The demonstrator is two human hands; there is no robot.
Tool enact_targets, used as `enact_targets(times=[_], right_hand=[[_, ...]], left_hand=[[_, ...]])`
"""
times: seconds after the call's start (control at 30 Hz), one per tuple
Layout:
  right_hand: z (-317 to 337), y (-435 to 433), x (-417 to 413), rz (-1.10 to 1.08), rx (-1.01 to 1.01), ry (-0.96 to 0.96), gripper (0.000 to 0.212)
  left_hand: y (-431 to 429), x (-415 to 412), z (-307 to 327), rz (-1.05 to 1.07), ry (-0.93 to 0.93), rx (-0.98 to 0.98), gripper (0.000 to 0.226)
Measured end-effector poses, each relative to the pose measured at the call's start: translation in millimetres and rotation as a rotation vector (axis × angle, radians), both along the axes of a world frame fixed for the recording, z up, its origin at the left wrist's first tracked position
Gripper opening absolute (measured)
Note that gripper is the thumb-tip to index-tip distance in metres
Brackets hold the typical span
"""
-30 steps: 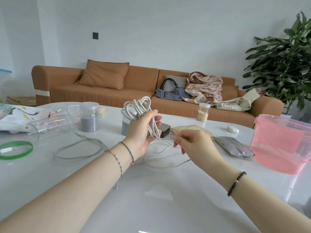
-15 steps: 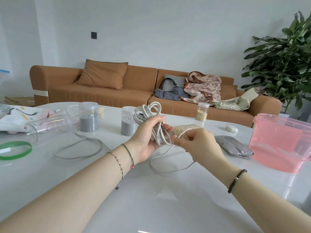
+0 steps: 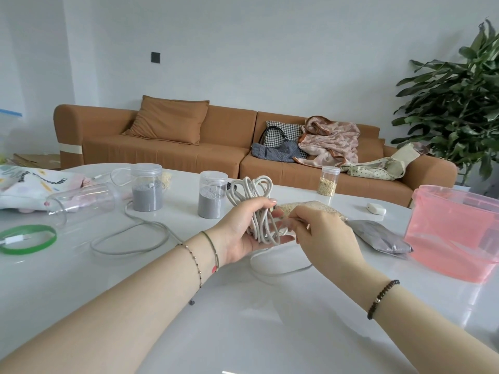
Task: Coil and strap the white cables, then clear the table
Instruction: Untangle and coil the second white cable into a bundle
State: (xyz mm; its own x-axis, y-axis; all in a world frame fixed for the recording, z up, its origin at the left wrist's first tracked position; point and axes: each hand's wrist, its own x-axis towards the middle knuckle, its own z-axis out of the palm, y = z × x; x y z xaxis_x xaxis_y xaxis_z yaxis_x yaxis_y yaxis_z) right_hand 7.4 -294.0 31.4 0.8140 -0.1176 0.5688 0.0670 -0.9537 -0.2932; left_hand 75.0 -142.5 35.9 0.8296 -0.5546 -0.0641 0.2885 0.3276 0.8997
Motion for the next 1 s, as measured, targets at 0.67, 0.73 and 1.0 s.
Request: enact_targets(times=[0.67, 0.73, 1.0], right_hand=[[13, 3, -4, 0.316, 0.678, 0.087, 0.02], [11, 3, -3, 0.257, 0.499, 0.012, 0.015], [19, -13, -6, 0.039, 0.113, -0.339, 0.011]], left_hand=[[8, 16, -3, 0.37, -0.093, -0.037, 0.004], [7, 16, -4, 0.379, -0.062, -0.04, 0.005], [-4, -4, -7, -0.026, -0.094, 0.076, 0.013]])
